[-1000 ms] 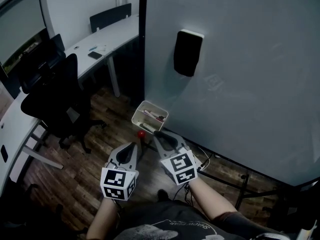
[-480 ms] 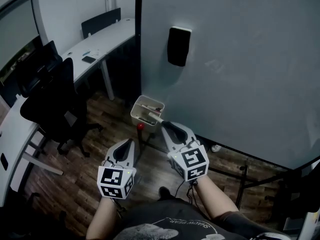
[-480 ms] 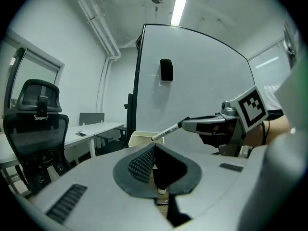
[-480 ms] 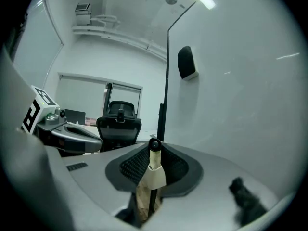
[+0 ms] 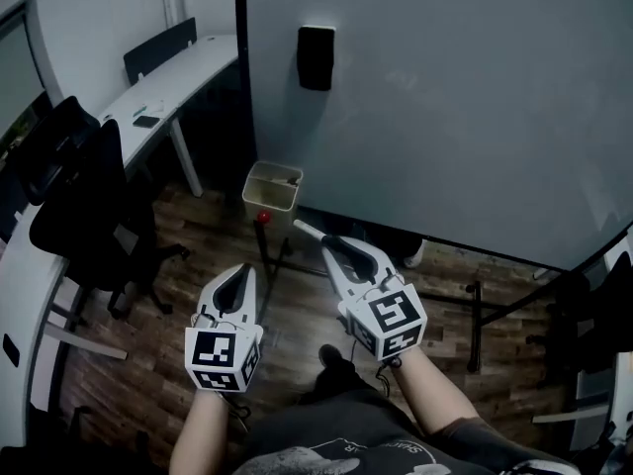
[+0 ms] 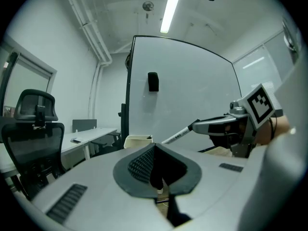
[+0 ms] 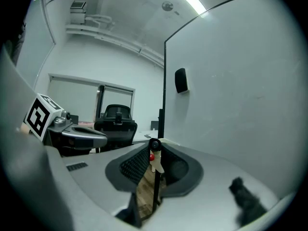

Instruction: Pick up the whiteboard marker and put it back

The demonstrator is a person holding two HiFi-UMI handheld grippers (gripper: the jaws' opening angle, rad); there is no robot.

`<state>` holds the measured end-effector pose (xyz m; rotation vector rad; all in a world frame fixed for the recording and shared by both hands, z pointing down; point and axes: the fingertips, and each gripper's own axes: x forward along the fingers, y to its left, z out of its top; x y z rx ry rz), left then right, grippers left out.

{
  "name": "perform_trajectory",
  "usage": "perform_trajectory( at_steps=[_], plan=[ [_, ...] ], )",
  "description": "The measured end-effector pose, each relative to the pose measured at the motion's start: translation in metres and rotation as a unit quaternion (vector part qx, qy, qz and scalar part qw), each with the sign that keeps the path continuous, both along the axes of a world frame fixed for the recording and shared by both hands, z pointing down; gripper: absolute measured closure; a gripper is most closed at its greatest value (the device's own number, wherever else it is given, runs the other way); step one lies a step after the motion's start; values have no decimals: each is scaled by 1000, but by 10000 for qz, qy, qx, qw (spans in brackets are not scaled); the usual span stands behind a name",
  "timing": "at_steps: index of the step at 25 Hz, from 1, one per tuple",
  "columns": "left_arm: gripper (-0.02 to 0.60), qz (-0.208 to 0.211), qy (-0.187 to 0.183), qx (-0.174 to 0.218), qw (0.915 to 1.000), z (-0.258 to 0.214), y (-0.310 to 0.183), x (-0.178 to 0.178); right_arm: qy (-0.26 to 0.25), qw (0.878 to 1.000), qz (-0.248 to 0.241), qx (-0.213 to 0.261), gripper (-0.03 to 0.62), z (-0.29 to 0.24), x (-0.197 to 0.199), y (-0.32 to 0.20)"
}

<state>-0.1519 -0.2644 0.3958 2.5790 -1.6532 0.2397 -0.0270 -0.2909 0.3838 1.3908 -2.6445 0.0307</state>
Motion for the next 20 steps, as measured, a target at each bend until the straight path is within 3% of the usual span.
perform_trajectory(
  at_steps=[5, 11, 20],
  plan=[
    [568, 302, 199, 107, 9993, -1, 21, 14, 17, 9995, 262, -197, 514, 13, 17, 37],
    [568, 504, 145, 149, 9985, 0, 31, 37, 57, 9987, 392, -314, 514, 23, 38, 57],
    [569, 236, 134, 146, 9995, -2, 48, 63, -7, 9989, 206, -413, 514, 27, 72, 77]
  ],
)
